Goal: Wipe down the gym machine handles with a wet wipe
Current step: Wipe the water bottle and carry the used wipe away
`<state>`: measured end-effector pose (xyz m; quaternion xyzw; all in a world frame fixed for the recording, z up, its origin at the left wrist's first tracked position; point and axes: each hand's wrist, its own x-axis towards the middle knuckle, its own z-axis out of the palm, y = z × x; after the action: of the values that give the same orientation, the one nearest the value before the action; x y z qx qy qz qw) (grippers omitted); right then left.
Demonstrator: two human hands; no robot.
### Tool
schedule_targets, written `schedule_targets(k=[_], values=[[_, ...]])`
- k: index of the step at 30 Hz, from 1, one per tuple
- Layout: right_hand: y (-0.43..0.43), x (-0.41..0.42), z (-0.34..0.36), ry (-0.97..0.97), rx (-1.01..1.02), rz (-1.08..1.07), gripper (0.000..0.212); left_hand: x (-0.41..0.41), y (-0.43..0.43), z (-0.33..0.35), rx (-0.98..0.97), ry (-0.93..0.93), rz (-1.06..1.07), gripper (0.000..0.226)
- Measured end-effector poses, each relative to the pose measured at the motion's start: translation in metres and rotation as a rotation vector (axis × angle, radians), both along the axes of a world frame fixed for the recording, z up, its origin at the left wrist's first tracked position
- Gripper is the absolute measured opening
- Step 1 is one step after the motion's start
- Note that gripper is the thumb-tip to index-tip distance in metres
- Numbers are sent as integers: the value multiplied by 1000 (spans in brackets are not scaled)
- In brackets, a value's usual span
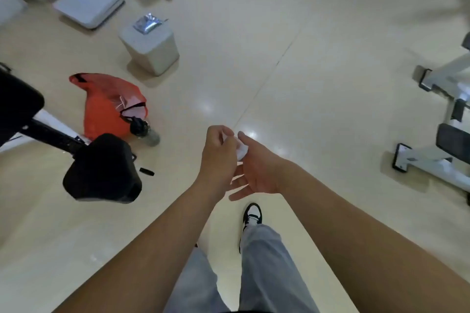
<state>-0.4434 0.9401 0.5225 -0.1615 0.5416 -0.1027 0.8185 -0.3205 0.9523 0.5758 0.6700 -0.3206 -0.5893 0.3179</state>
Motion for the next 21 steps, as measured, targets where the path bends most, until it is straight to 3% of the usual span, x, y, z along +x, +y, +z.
schedule_targets(k=[3, 5, 7, 15, 21], values=[[45, -36, 45, -15, -41, -204, 60, -37, 28, 43, -34, -12, -218, 13], [70, -62, 68, 49, -117, -387, 38, -62, 45, 52, -128, -64, -414, 6], [98, -94, 87, 138, -152, -542, 30, -91, 63, 58, -204, -119, -608, 8], [223, -255, 110, 341, -105, -980, 26, -256, 127, 73, -396, -254, -1211, 10], [328, -371, 121, 409, -16, -1162, 31, -396, 194, 69, -363, -181, -1494, 16]])
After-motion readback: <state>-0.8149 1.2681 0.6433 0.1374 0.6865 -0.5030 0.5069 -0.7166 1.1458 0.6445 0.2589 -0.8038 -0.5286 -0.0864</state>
